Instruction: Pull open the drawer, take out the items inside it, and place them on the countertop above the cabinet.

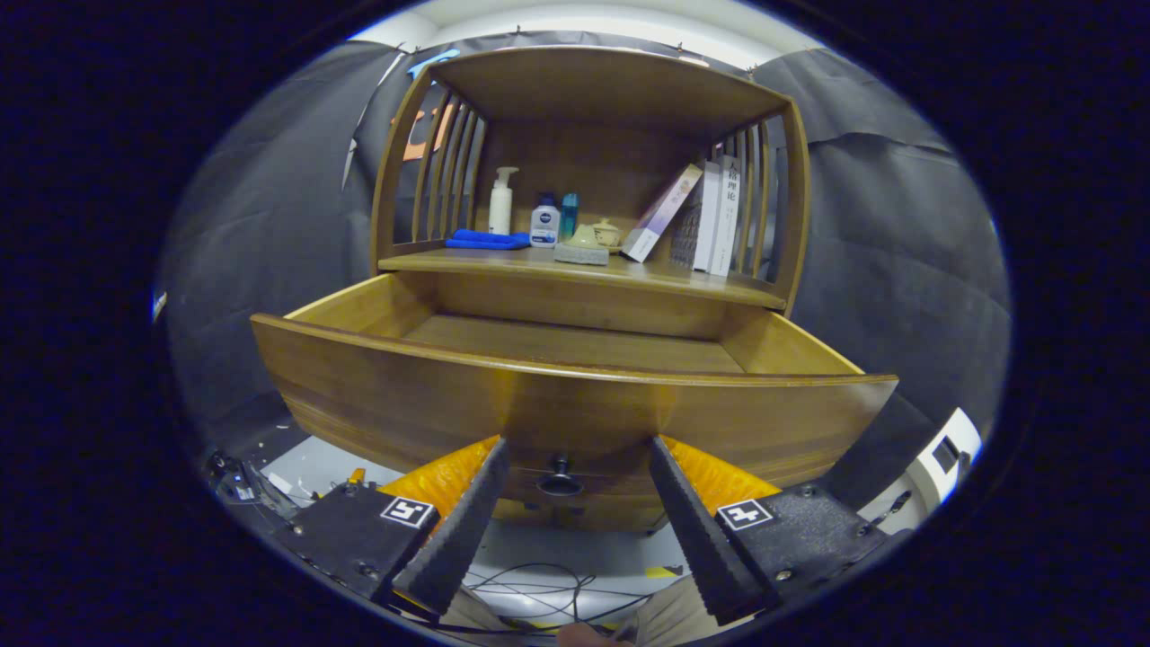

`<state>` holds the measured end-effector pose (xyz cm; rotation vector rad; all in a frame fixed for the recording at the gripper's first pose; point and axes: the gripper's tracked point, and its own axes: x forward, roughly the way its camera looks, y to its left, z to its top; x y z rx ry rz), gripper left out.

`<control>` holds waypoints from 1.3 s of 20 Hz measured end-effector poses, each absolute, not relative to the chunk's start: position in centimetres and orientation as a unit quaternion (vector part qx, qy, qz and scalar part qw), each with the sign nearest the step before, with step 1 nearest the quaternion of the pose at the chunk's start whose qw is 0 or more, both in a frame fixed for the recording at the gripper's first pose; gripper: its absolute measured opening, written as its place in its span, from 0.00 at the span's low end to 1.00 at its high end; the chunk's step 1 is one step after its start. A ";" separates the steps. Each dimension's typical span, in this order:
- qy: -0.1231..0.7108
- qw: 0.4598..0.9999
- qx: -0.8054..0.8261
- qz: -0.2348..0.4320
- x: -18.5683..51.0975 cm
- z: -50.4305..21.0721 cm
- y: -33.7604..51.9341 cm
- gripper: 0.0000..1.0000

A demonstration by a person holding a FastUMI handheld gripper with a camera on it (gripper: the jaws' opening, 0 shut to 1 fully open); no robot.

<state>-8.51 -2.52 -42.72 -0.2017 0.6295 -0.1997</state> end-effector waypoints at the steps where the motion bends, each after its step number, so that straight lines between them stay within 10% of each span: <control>1: 0.307 0.941 -0.101 -0.102 -8.4 -42.7 -2.6 1.00; 26: 0.296 0.945 -0.092 -0.107 -0.3 -43.9 -2.8 0.98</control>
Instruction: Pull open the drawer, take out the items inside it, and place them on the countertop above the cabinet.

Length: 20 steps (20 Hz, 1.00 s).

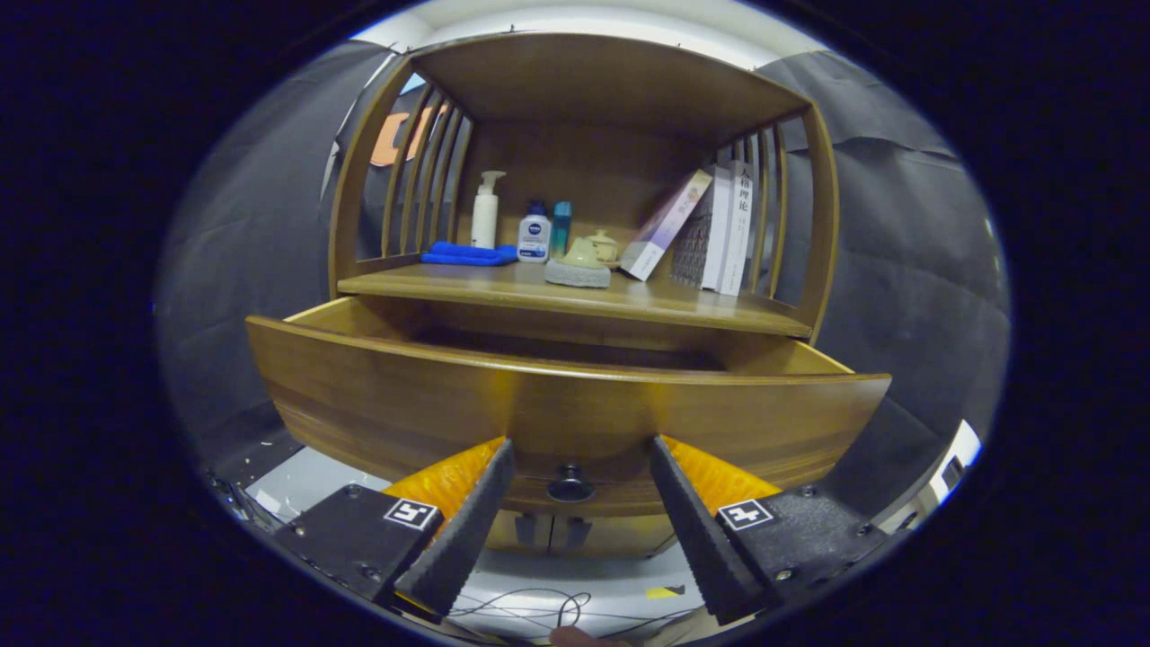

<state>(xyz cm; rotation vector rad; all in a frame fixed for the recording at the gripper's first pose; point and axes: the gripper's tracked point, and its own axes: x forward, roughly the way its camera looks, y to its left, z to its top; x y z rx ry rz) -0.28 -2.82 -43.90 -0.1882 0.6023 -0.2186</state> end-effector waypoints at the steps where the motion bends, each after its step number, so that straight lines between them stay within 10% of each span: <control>1: 0.297 0.944 -0.091 -0.108 0.2 -43.9 -2.9 0.98; 20: 0.311 0.941 -0.077 -0.104 9.0 -46.0 -4.5 0.98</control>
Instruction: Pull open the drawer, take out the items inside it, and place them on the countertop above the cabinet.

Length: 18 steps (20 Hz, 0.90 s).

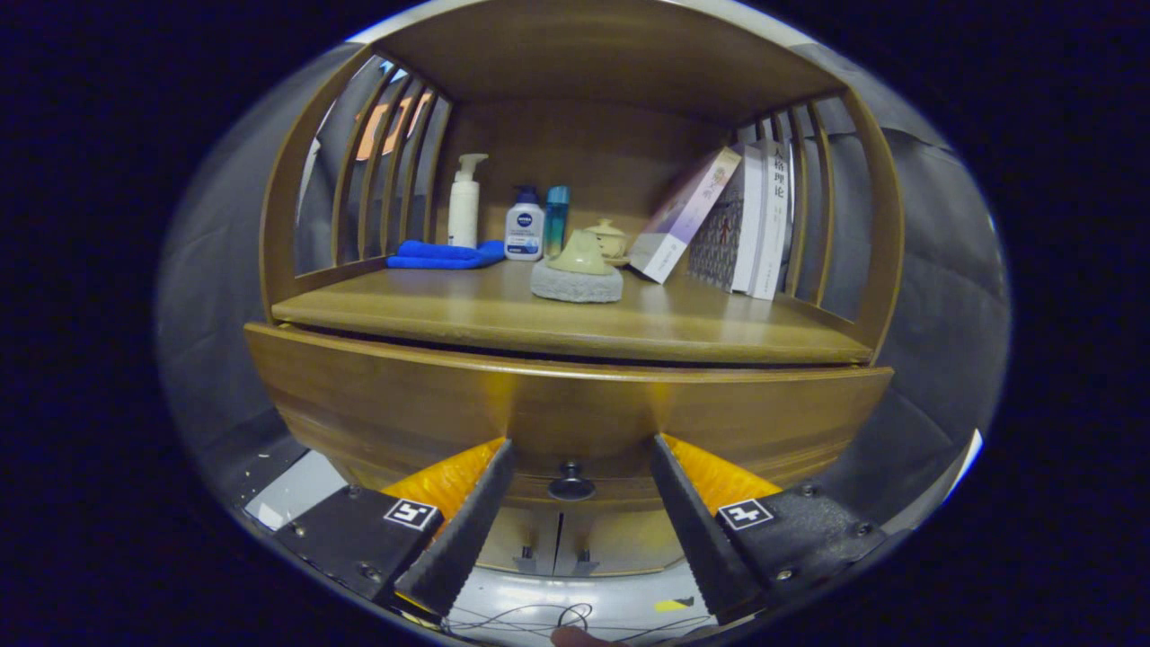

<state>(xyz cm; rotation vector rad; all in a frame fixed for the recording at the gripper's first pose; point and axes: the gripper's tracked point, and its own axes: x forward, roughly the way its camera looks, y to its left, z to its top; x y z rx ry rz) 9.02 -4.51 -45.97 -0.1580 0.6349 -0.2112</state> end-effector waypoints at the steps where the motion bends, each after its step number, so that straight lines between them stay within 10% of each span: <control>1: 0.311 0.942 -0.071 -0.102 9.3 -46.2 -4.6 0.98; 18: 0.292 0.954 -0.048 -0.054 9.3 -38.4 -3.6 1.00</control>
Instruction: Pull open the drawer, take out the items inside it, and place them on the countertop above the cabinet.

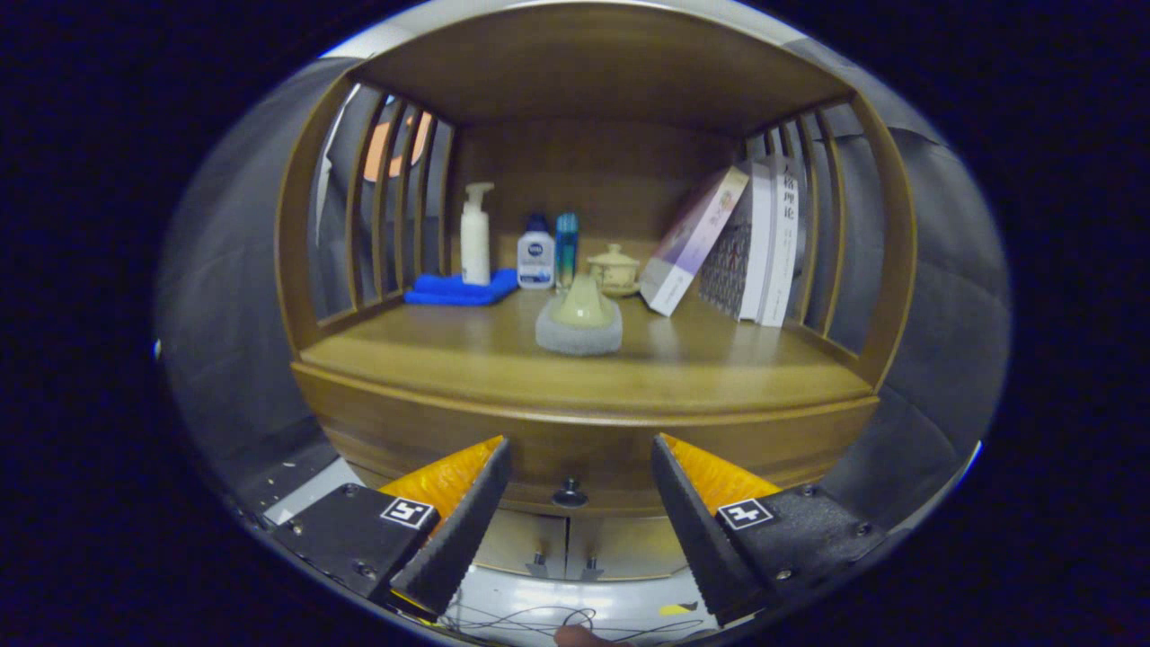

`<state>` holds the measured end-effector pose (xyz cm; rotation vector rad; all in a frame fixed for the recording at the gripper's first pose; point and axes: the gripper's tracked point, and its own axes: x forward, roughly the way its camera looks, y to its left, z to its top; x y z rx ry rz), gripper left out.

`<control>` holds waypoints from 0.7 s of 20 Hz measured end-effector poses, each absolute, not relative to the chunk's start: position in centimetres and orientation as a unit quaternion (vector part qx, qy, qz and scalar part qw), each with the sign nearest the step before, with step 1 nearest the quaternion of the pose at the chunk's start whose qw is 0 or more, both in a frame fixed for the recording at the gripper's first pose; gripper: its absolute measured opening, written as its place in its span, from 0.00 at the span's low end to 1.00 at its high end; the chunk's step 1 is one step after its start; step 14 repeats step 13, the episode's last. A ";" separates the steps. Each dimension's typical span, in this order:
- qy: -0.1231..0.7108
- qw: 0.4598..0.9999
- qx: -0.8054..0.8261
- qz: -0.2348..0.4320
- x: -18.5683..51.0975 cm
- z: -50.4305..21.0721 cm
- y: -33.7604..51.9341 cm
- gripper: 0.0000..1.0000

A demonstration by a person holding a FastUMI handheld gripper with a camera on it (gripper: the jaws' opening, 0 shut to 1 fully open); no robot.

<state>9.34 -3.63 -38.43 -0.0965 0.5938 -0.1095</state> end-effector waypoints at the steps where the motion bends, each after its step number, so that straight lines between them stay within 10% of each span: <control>1: 0.280 0.958 -0.041 -0.048 9.2 -36.4 -3.6 1.00; 14: 0.148 0.989 -0.027 0.011 6.9 -12.4 -3.0 1.00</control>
